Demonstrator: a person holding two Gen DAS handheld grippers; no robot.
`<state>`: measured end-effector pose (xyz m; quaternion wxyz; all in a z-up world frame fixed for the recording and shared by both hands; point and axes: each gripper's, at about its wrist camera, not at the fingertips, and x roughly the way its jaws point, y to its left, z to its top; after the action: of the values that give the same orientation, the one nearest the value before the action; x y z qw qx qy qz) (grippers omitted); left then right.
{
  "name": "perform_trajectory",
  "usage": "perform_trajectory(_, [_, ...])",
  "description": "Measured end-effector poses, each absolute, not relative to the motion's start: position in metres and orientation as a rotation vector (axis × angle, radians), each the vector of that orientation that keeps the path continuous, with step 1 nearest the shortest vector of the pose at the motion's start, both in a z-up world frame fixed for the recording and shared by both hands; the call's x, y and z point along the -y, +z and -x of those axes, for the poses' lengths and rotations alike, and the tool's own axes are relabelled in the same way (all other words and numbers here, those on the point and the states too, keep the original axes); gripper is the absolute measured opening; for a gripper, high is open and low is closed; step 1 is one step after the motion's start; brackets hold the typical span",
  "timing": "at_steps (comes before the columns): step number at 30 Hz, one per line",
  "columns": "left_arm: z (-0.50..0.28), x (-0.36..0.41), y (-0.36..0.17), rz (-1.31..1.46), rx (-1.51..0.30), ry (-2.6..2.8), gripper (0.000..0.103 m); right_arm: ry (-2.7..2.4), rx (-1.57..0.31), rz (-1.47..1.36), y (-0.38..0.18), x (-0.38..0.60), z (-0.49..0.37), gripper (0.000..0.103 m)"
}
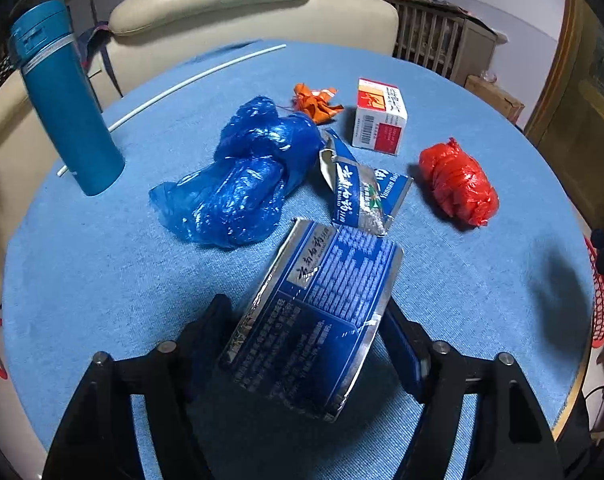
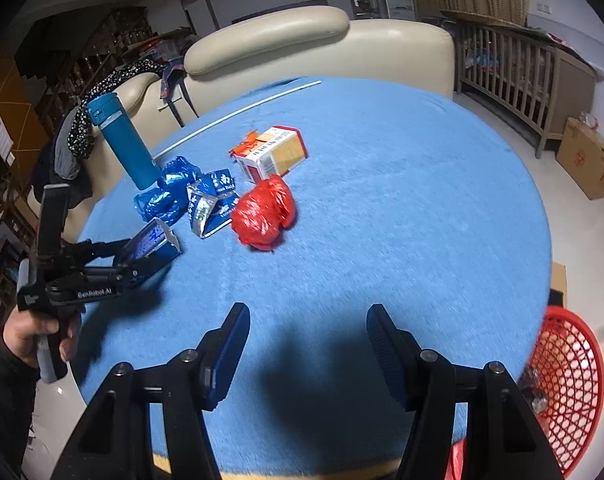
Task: Collect trash
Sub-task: 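Grasp the red plastic bag with the right gripper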
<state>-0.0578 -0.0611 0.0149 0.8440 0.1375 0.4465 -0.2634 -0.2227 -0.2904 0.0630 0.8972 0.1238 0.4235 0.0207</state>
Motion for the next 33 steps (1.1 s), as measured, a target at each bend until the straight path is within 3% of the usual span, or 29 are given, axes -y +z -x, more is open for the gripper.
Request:
perform_trajectory(5, [0.067, 0.055, 0.014, -0.292, -0.916, -0.513, 0.068, 0.068, -0.884, -0.293, 0.061, 0.281, 0.191, 0.065])
perform_trajectory(20, [0.079, 0.026, 0.020, -0.129, -0.952, -0.426, 0.067, 0.020, -0.973, -0.388, 0.020, 0.249, 0.072, 0.064])
perform_trajectory(21, [0.079, 0.026, 0.021, -0.125, -0.954, -0.422, 0.067, 0.027, -0.991, -0.380, 0.015, 0.247, 0.069, 0.052])
perform_trajectory(22, [0.078, 0.026, 0.020, -0.121, -0.956, -0.419, 0.067, 0.028, -0.986, -0.365, 0.013, 0.245, 0.069, 0.049])
perform_trajectory(33, [0.096, 0.029, 0.033, -0.093, -0.962, -0.344, 0.067, 0.051, -0.904, -0.335, 0.033, 0.249, 0.120, 0.047])
